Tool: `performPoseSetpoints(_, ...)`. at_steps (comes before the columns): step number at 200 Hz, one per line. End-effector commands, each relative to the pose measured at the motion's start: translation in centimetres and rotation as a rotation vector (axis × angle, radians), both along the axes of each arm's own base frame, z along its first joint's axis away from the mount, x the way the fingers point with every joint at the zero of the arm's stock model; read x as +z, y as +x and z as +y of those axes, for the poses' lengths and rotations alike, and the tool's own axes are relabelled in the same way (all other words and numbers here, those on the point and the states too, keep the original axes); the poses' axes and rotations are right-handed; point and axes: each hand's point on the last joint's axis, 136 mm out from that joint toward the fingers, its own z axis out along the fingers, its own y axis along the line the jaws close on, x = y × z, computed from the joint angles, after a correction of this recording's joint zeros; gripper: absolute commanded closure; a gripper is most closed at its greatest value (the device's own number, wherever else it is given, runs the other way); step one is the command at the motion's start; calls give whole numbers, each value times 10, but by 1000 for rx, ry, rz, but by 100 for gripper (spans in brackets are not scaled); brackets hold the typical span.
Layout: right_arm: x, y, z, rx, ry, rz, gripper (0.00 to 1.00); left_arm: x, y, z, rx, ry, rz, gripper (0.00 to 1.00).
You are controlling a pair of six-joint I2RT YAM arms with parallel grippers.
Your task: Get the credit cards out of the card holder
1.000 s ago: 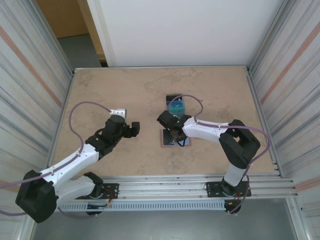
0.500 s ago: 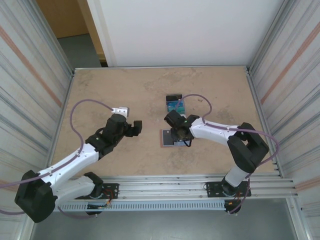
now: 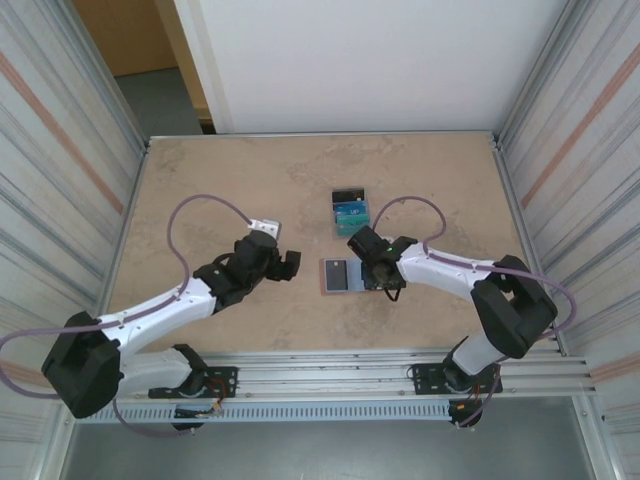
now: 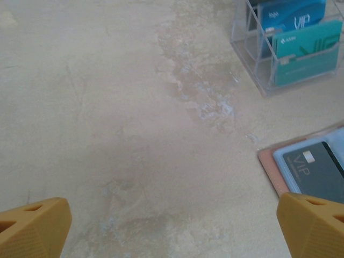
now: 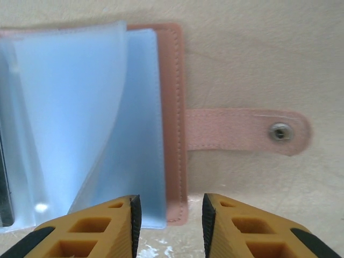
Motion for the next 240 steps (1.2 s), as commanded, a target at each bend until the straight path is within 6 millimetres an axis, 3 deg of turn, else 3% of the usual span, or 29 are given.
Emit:
performPoseSetpoints(1, 20, 3, -22, -79, 7, -49, 62, 6, 3, -12, -2, 5, -17, 1)
performPoseSetpoints(34, 44, 10, -36, -146, 87, -110, 61, -12, 0, -29, -27, -12, 32, 1)
performPoseSetpoints(60, 64, 16, -21, -125, 209, -155, 61, -27, 2, -40, -37, -17, 76, 1)
performPoseSetpoints(90, 74, 20, 11, -60, 353, -142, 66, -38, 4, -46, -36, -8, 106, 1)
performPoseSetpoints(122, 64, 23, 44, -5, 465, -75, 70, -48, 4, -58, -62, -25, 137, 1)
performPoseSetpoints(159, 40, 25, 64, 17, 499, 10, 73, -64, 4, -69, -84, -20, 173, 1)
performPoseSetpoints(240, 15, 23, 70, 22, 509, 82, 73, -88, 5, -83, -120, 19, 217, 1)
